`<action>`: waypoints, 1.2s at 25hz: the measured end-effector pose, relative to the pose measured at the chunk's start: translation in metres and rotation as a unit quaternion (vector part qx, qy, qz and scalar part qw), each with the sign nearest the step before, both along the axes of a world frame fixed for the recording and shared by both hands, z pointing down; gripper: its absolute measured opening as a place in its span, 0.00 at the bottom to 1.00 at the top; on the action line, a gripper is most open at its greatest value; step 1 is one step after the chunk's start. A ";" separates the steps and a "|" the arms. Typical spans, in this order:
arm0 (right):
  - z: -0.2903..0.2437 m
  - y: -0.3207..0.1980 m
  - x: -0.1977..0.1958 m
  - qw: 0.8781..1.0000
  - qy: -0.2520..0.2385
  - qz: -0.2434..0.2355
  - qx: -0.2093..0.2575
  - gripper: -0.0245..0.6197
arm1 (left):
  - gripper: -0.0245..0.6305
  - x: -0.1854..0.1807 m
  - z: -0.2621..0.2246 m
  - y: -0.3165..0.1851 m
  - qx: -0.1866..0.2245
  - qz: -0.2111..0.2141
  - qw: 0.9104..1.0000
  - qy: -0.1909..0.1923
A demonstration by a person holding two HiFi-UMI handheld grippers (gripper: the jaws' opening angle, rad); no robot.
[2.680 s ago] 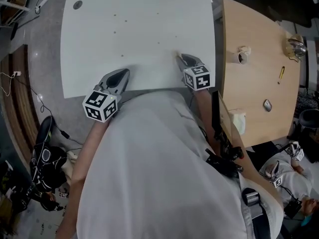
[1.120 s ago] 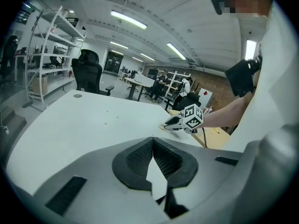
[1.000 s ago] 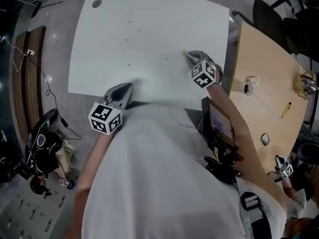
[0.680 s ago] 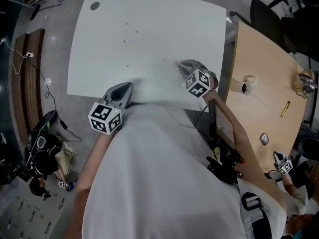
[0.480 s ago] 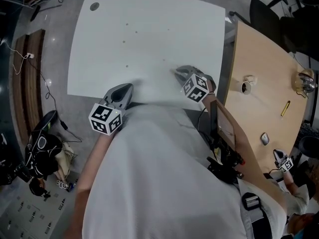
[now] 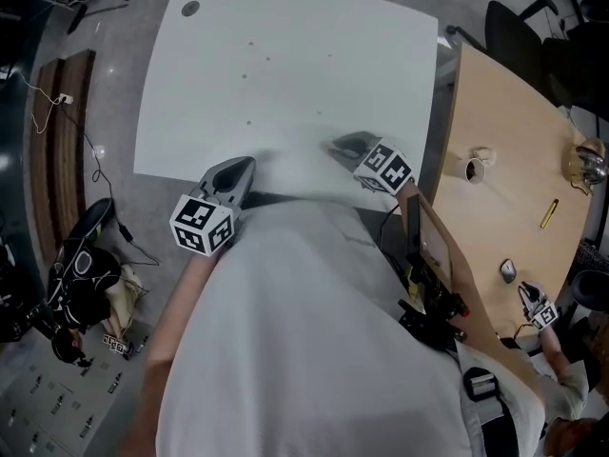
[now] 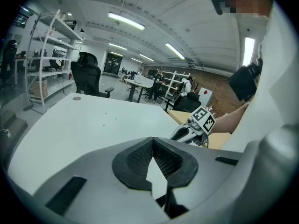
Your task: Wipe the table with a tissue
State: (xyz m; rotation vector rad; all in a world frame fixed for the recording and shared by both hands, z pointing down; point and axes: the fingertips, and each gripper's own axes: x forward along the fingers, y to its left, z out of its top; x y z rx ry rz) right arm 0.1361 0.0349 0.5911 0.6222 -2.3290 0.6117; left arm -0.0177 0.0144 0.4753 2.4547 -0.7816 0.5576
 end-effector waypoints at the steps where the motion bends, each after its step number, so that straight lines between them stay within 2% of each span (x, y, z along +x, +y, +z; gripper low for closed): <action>1: -0.003 -0.009 0.006 1.000 -0.010 0.025 0.004 0.13 | 0.05 -0.001 0.001 0.001 -0.001 -0.001 1.000 -0.001; 4: -0.007 -0.034 0.036 0.996 0.004 0.084 0.029 0.13 | 0.05 -0.002 0.002 0.001 -0.001 0.000 1.000 -0.001; 6: -0.007 -0.052 0.068 0.986 0.023 0.158 0.039 0.13 | 0.05 -0.002 0.002 0.001 0.001 0.002 1.000 0.000; 9: -0.008 -0.068 0.118 0.952 0.016 0.304 0.024 0.13 | 0.05 -0.004 0.002 0.001 0.002 0.003 1.000 0.003; 10: -0.007 -0.068 0.128 0.942 0.016 0.335 0.017 0.13 | 0.05 -0.005 0.002 0.001 0.001 0.003 1.000 0.004; 11: -0.006 -0.067 0.132 0.936 0.018 0.351 0.012 0.13 | 0.05 -0.006 0.002 0.001 0.001 0.003 1.000 0.006; 12: -0.004 -0.064 0.129 0.936 0.021 0.352 0.008 0.13 | 0.05 -0.007 0.003 0.001 0.000 0.003 1.000 0.007; 17: 0.004 -0.058 0.072 0.955 0.004 0.297 -0.004 0.13 | 0.05 -0.013 0.006 0.005 -0.008 0.005 1.000 0.008; 21: 0.007 -0.076 0.043 0.965 0.024 0.261 0.019 0.13 | 0.05 -0.021 0.008 0.008 -0.013 0.004 1.000 0.008; 24: 0.009 -0.096 0.042 0.964 0.059 0.255 0.043 0.13 | 0.05 -0.032 0.010 0.005 -0.015 -0.002 1.000 0.009; 30: 0.014 -0.118 0.053 0.953 0.120 0.266 0.080 0.13 | 0.05 -0.059 0.009 -0.004 -0.017 -0.018 1.000 0.010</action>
